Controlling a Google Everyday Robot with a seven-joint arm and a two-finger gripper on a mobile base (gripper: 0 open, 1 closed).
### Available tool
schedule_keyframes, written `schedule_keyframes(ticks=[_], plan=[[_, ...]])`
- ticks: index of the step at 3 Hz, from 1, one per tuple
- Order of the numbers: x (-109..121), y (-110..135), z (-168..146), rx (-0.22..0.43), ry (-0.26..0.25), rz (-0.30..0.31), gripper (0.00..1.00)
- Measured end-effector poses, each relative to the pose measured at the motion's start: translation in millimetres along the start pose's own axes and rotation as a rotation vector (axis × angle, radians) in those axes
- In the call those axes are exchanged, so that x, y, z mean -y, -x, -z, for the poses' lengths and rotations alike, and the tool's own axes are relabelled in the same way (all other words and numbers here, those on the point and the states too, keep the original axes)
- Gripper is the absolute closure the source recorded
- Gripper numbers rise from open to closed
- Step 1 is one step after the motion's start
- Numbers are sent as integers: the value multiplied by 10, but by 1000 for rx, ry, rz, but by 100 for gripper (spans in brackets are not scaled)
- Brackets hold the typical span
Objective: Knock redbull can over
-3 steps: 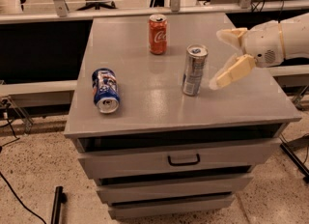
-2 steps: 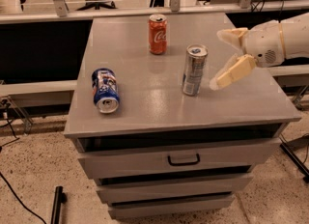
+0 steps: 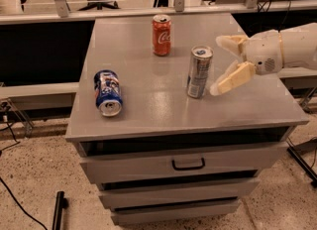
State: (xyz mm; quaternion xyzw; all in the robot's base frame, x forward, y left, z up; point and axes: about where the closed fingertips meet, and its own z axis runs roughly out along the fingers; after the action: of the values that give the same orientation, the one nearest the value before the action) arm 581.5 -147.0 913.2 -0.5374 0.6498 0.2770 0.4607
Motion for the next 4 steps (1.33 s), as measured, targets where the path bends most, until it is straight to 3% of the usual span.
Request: schedule_keyframes(ticks=[4], plan=[[-93, -119, -300, 192, 33, 28, 0]])
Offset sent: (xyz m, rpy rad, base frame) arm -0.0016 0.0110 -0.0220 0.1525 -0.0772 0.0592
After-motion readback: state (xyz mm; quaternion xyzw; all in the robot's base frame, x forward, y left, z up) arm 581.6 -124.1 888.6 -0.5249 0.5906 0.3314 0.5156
